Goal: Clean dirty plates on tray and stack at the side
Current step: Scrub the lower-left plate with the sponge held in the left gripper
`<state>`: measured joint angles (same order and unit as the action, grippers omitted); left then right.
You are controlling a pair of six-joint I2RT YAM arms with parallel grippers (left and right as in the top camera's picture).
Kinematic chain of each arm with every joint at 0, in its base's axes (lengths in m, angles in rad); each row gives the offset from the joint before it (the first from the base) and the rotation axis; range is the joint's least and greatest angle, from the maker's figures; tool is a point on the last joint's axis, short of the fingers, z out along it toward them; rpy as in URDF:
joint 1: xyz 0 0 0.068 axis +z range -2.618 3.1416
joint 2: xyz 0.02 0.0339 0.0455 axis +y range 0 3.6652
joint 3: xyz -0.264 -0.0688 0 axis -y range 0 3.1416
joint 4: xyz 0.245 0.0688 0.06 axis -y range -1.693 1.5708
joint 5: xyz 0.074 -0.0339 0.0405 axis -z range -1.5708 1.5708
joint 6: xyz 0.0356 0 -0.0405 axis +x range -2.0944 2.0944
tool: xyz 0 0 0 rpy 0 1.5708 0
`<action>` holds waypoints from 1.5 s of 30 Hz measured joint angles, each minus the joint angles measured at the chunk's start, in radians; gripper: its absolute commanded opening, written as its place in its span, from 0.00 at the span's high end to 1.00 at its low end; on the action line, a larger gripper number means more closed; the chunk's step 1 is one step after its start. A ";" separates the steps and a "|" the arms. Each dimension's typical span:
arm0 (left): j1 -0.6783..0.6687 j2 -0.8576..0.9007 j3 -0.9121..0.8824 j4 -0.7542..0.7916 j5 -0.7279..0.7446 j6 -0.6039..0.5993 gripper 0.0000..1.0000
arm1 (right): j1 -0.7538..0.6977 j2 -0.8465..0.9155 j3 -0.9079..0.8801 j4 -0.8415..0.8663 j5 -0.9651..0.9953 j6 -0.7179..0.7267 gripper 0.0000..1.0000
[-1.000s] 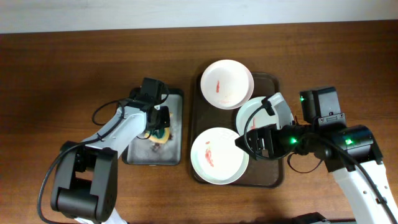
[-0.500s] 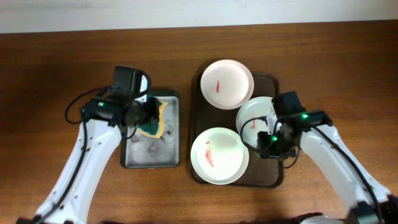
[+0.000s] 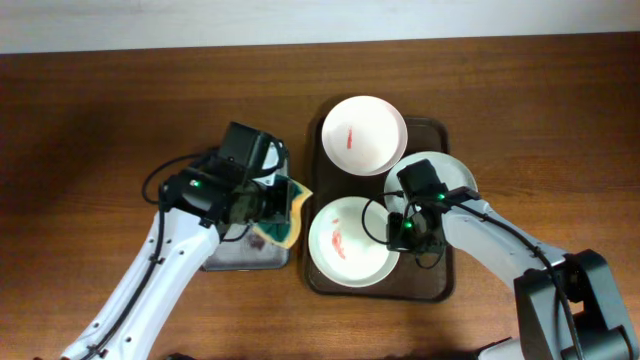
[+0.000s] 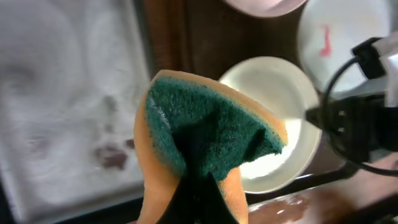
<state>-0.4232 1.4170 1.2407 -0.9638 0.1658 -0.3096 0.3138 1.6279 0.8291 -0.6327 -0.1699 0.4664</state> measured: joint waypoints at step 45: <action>-0.312 0.547 0.019 0.581 0.004 -0.361 1.00 | -0.019 0.002 0.007 0.014 0.006 -0.071 0.96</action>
<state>-0.7353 1.9640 1.2602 -0.3824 0.1699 -0.6704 0.2951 1.6295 0.8360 -0.6186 -0.1642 0.3958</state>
